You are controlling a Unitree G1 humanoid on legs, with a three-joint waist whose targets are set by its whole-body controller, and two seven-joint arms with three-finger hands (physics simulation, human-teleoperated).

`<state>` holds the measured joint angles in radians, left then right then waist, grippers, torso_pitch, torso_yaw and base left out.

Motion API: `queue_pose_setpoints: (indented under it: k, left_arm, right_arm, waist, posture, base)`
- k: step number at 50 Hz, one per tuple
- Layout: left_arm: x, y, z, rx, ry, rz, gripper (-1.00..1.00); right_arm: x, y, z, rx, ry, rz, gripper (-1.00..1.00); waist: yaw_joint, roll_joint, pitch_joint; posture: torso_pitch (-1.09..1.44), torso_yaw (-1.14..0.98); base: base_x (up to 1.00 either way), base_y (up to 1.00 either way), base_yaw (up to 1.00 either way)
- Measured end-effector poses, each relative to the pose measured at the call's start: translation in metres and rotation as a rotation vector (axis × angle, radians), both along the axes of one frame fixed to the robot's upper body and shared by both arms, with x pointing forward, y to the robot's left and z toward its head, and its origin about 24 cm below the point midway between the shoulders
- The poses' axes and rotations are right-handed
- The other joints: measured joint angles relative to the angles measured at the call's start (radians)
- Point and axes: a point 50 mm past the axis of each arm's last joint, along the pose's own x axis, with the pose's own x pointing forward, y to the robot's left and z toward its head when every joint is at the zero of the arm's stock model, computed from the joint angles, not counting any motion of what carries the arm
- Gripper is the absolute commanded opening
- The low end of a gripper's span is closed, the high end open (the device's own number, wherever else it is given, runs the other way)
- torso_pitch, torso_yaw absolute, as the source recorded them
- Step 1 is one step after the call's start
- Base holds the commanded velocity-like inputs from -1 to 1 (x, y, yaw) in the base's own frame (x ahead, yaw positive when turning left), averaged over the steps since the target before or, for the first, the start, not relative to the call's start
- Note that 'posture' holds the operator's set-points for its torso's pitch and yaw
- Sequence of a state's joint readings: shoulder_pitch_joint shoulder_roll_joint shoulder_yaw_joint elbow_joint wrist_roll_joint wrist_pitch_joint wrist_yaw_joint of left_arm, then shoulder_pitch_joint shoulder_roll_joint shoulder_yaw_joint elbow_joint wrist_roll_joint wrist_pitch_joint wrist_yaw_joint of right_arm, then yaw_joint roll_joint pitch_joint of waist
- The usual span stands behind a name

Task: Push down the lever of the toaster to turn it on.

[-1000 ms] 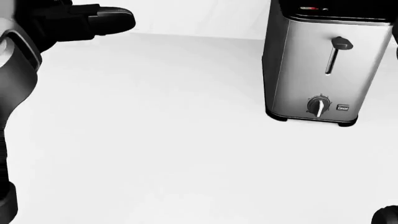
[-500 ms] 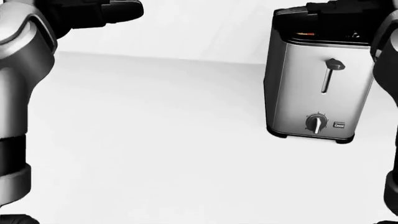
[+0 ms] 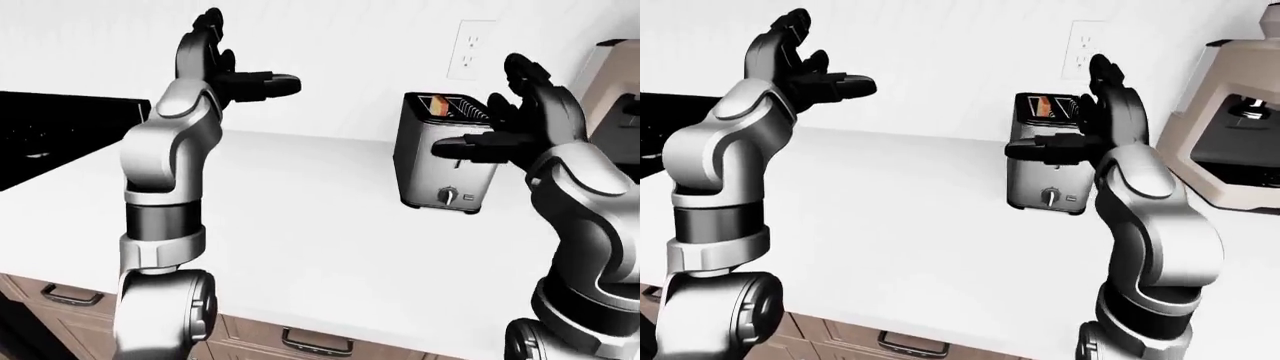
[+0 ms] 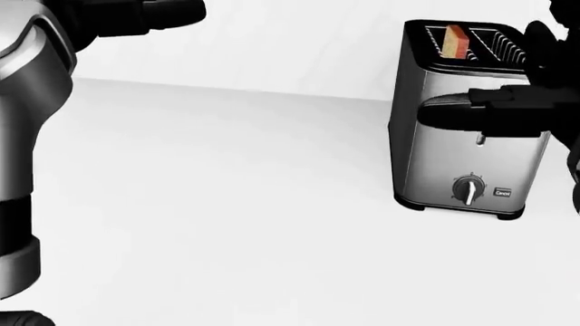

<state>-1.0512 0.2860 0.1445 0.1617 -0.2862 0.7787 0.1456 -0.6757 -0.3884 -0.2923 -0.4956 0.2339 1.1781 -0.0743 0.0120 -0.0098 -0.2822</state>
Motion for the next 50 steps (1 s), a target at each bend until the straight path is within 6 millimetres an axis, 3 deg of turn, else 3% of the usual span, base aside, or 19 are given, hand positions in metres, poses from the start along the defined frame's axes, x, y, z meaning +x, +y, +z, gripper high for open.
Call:
queue_pose_setpoints:
  k: [4, 13, 26, 50]
  left_arm:
    - [-0.003, 0.002, -0.002, 0.008, -0.004, -0.006, 1.00]
    - [-0.002, 0.003, -0.005, 0.003, 0.008, 0.004, 1.00]
    - [-0.004, 0.000, 0.000, -0.002, -0.007, -0.008, 1.00]
    - [-0.003, -0.004, -0.001, -0.005, -0.006, -0.022, 1.00]
  right_arm:
    - [-0.010, 0.001, -0.010, 0.012, 0.018, 0.015, 1.00]
    - [-0.013, -0.004, -0.026, 0.019, 0.068, 0.006, 1.00]
    - [0.004, -0.001, -0.046, 0.037, 0.114, 0.013, 1.00]
    - [0.029, -0.002, -0.053, 0.030, 0.099, 0.002, 1.00]
  waist:
    - [-0.001, 0.000, -0.002]
    - [-0.002, -0.001, -0.003]
    - [-0.002, 0.002, -0.004]
    - [0.003, -0.004, 0.000]
  posture:
    - [-0.41, 0.00]
    - [-0.41, 0.00]
    - [-0.41, 0.00]
    - [-0.41, 0.00]
  base:
    - [0.00, 0.00, 0.00]
    - [0.00, 0.00, 0.00]
    - [0.00, 0.00, 0.00]
    - [0.00, 0.00, 0.00]
